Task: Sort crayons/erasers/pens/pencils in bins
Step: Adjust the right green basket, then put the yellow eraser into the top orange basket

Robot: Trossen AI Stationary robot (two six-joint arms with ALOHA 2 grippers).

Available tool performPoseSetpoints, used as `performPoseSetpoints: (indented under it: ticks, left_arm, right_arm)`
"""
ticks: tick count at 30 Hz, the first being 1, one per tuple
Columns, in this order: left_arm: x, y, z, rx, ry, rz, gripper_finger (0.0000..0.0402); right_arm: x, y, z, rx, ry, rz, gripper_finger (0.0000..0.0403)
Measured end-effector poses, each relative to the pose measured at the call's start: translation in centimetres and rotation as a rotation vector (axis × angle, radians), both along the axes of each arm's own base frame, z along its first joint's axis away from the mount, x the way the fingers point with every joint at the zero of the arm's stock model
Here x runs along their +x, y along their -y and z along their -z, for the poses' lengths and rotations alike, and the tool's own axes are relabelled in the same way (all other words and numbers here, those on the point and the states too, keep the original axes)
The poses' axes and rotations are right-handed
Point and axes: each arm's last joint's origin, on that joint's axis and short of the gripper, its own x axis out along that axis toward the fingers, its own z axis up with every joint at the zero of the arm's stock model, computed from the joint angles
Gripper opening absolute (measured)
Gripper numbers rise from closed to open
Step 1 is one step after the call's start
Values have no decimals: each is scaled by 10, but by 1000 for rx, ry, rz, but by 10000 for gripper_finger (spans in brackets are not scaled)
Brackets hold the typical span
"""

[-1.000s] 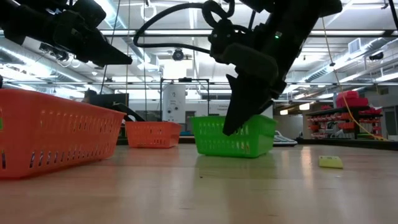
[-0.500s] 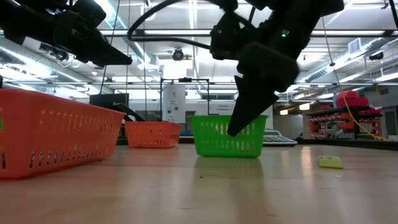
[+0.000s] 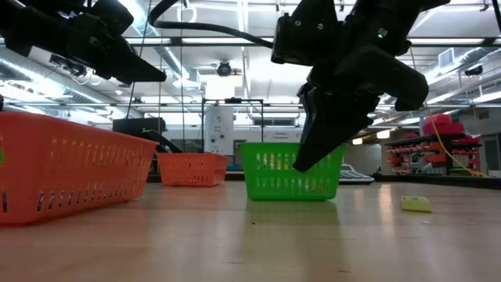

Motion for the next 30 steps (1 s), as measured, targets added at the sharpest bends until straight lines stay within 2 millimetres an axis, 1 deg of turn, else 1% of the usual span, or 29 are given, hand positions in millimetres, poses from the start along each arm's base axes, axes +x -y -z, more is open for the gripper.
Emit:
performPoseSetpoints:
  ticks: [4, 7, 15, 18, 20, 22, 24, 27, 30]
  left_arm:
    - [0, 0, 0, -6, 1, -1, 38]
    - [0, 0, 0, -13, 3, -2, 40]
    - [-1, 2, 3, -32, -23, 1, 40]
    - [-1, 2, 3, -9, -30, 12, 41]
    - [-1, 2, 3, -2, -32, 13, 41]
    - [-1, 2, 3, 0, -32, 14, 39]
    - [-1, 2, 3, -1, -32, 13, 37]
    - [-1, 2, 3, -7, -30, 11, 38]
    - [-1, 3, 3, -11, -31, 26, 41]
  right_arm:
    - [1, 2, -1, -1, -6, 11, 19]
    - [3, 0, -8, -3, -20, 9, 30]
    - [17, -8, -35, 8, 84, 59, 90]
    - [16, -20, -48, 18, 83, 43, 110]
    - [12, -28, -56, 15, 59, 28, 121]
    - [6, -36, -58, -3, 30, 8, 128]
    - [-3, -42, -55, -34, 2, 26, 133]
    - [-14, -51, -47, -16, -21, 81, 134]
    - [-29, -65, -39, -33, -31, 83, 133]
